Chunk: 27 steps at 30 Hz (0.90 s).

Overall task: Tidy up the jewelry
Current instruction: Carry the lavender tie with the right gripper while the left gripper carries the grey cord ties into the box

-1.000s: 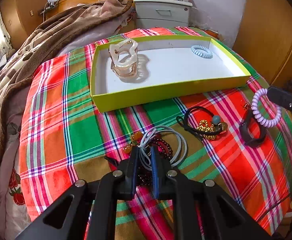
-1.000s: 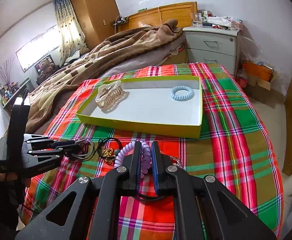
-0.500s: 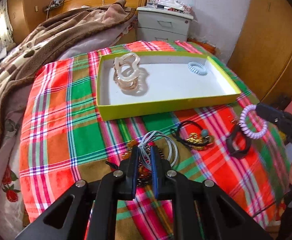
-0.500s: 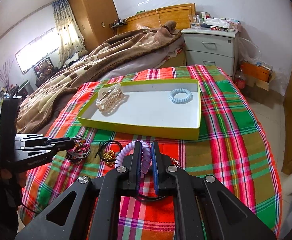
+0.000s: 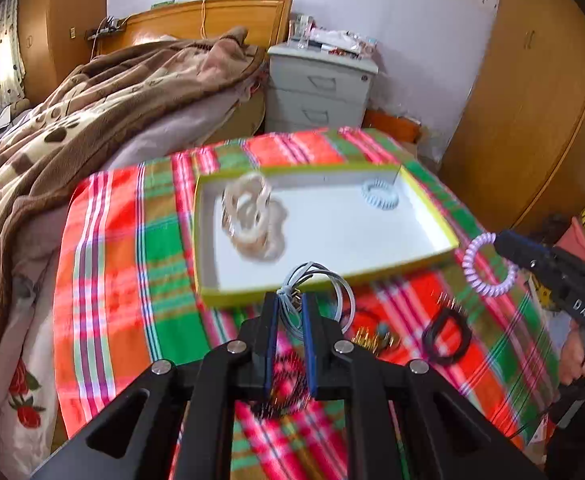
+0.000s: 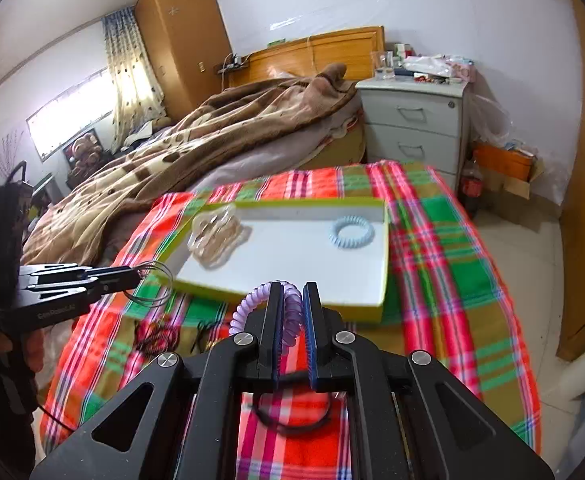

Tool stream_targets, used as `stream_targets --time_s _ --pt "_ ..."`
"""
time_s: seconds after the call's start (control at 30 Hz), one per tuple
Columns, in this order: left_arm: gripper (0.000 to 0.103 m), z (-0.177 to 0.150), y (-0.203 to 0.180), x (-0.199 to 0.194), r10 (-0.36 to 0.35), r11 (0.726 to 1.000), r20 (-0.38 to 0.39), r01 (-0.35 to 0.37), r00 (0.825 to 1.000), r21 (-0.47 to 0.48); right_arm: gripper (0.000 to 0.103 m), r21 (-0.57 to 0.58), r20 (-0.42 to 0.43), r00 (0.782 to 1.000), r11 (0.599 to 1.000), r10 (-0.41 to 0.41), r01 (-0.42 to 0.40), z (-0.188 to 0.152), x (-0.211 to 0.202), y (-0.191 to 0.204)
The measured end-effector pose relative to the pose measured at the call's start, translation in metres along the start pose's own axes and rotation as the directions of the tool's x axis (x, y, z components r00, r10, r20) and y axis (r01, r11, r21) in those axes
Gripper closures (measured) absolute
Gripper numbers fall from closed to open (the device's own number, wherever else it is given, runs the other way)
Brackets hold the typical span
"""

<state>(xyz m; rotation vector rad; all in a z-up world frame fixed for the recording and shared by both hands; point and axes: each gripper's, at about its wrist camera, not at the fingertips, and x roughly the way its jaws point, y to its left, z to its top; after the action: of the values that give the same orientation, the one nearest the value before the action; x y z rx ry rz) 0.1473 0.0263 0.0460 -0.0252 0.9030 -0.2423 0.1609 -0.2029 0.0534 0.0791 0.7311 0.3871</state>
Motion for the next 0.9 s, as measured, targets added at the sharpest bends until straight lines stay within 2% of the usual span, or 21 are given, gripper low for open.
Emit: stream_targets --time_s 0.23,0.33,0.43,0.73,0.9 --pt "0.091 0.041 -0.004 0.016 -0.023 1.0 0.03 0.022 0.999 0.005 0.093 0.024 -0.005 1.0 1.0 -0.017 0.017 0.021 0.023 -0.01" --pt "0.091 0.054 -0.003 0.029 -0.047 0.999 0.018 0.048 0.999 -0.01 0.093 0.034 -0.016 1.0 0.999 -0.021 0.021 0.027 0.036 -0.015" --pt "0.091 0.067 -0.003 0.043 -0.039 0.999 0.012 0.039 0.999 -0.011 0.093 0.043 -0.033 0.999 0.998 -0.033 0.034 0.032 0.051 -0.021" --pt "0.091 0.093 -0.004 0.099 -0.044 0.999 -0.06 0.042 0.997 -0.031 0.093 0.052 -0.117 0.991 0.997 -0.058 0.065 0.036 0.095 -0.036" --pt "0.091 0.095 -0.005 0.128 -0.048 0.998 -0.106 0.044 0.993 -0.044 0.093 0.051 -0.168 0.984 0.996 -0.058 0.068 0.033 0.118 -0.044"
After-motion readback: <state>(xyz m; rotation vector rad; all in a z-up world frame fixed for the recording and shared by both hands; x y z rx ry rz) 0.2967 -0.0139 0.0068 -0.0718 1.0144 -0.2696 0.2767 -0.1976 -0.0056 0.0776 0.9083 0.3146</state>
